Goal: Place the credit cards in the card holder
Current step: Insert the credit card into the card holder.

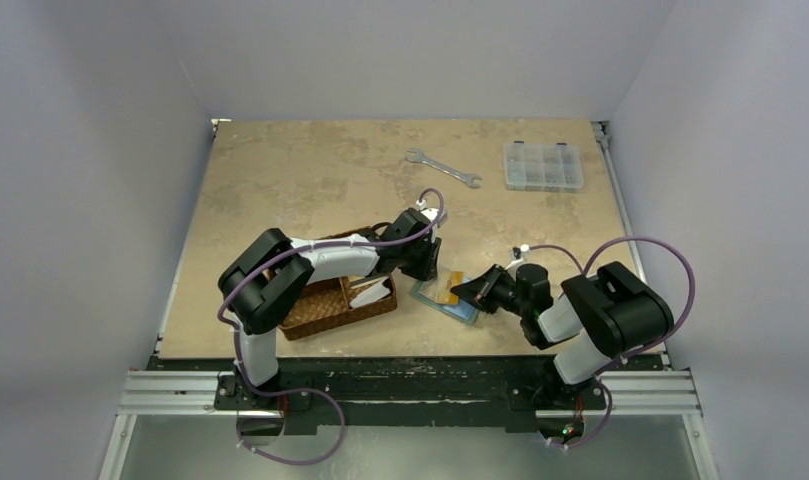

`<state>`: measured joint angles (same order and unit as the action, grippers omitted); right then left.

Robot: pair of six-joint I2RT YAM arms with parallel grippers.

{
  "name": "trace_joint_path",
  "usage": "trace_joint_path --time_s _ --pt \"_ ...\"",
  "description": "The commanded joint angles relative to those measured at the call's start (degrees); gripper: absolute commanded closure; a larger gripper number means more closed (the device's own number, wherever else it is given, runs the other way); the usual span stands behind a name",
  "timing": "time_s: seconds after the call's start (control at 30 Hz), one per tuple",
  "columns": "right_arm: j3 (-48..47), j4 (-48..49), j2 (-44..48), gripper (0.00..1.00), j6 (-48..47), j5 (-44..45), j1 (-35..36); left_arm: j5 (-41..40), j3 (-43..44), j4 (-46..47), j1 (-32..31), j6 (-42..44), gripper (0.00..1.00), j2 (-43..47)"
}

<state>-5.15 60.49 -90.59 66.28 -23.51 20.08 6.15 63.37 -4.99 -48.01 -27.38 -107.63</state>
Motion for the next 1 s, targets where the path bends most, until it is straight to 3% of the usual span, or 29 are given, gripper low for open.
trace_joint_path --time_s 0.0,0.43,0.77,0.97 --pt "-2.4 0.3 -0.4 1.00 -2.6 5.1 -1.2 4.2 -1.9 -5.4 -1.8 0.0 0.74 -0.8" --pt "-4.3 -6.3 2.3 1.00 -9.6 3.5 -4.1 4.3 -2.6 -5.2 -1.7 -0.1 0.74 -1.1" --pt "-1.0 14.6 -8.3 1.00 4.4 3.9 -4.1 8.2 -6.5 0.7 -1.8 -4.5 0.75 -0.1" --pt "0.5 19.0 -8.7 1.00 7.7 8.3 -3.2 11.8 -8.9 7.7 -1.9 -8.5 0.75 0.1"
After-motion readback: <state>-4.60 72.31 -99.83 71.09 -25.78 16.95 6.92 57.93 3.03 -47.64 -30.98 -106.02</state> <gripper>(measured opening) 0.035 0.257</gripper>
